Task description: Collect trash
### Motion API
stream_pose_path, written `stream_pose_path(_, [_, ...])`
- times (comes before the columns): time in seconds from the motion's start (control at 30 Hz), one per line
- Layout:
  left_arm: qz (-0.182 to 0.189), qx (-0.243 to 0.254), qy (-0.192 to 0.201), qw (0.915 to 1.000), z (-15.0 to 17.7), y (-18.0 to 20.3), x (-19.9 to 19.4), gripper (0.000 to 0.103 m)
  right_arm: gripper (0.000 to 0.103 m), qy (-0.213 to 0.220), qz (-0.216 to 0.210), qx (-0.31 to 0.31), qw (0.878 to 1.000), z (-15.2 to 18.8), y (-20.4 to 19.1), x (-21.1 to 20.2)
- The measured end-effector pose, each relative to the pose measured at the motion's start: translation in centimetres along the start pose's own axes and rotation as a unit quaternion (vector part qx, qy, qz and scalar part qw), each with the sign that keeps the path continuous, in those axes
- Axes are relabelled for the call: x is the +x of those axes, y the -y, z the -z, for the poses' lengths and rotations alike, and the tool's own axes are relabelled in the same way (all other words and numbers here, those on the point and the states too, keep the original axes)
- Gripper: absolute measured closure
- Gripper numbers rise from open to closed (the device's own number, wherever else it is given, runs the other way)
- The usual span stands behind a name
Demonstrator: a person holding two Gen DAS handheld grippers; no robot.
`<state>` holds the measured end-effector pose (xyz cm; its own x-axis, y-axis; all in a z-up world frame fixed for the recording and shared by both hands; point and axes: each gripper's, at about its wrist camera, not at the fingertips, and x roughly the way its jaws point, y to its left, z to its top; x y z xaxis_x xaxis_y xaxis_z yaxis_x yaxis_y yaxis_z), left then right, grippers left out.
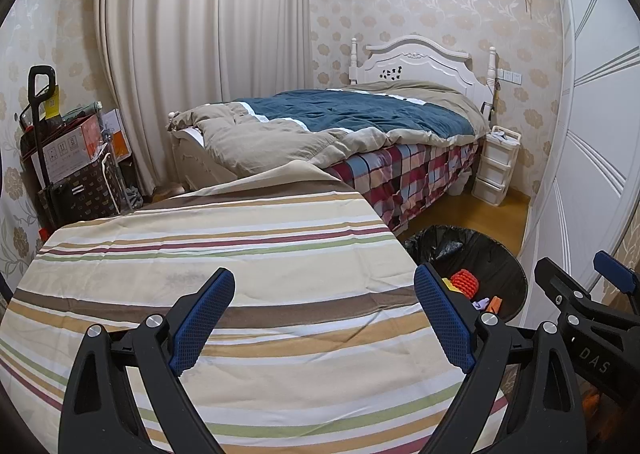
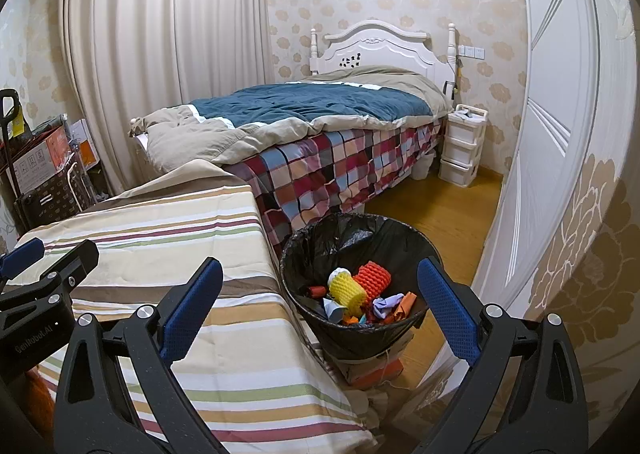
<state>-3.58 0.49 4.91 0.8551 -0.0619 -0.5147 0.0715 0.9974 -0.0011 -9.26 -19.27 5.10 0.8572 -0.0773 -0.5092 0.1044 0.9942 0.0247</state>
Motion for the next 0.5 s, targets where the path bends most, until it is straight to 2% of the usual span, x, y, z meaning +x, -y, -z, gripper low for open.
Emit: stream_pose_path(0.5, [-0.006,-0.002,0.0,1.0,-0.25,-0.58,-0.28,0.012,0.007,0.0,0.0,0.0,1.0,0.2,-0.05,0.03])
